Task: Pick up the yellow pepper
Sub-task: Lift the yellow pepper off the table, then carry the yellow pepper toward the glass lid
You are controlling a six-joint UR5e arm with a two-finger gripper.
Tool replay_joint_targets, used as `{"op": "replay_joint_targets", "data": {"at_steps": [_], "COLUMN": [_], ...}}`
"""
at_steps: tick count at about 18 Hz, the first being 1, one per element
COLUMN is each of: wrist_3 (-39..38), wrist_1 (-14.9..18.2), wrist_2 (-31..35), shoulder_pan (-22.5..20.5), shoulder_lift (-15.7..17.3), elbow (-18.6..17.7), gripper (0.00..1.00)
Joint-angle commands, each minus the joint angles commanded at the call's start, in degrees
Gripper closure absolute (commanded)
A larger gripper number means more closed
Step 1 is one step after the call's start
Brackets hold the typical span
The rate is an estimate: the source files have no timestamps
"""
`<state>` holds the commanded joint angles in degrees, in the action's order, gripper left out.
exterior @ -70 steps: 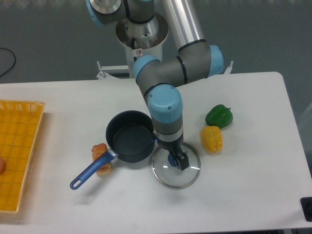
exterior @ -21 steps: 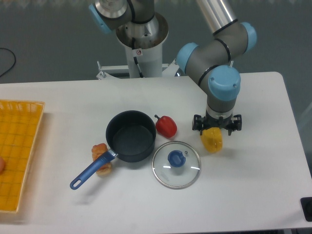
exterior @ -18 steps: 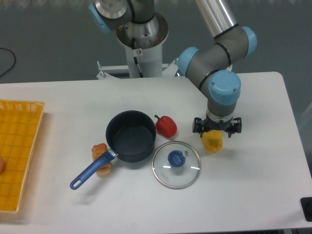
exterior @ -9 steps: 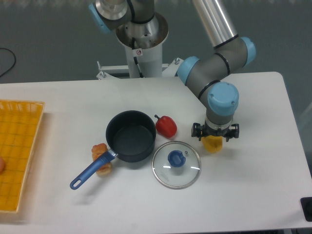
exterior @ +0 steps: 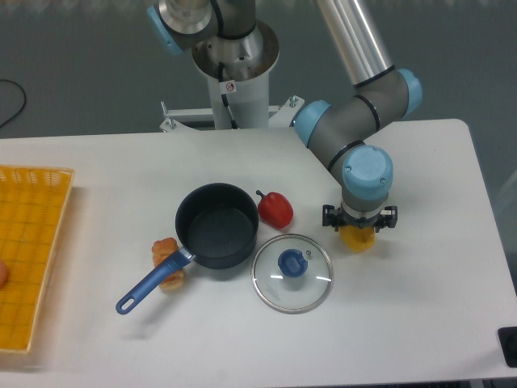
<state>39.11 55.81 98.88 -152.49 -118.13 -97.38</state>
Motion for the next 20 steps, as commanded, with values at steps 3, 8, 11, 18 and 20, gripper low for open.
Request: {"op": "replay_joint_targets", "data": {"at_steps": [3,8,11,18,20], "wrist_3": [0.00,0.00,0.96,8.25,11.94], "wrist_1": [0.18,0.26,0.70,3.87,5.53], "wrist_2": [0.09,-0.17,-0.44,-0.35,-0.35], "shoulder_pan": [0.09,0.26,0.44,5.17,7.46], "shoulder_lift": [0.09,0.35,1.58,6.41,6.68], "elbow": [-0.09,0.00,0.09,4.03,6.32], "gripper": [0.35,0.45,0.45,0.45,0.45]}}
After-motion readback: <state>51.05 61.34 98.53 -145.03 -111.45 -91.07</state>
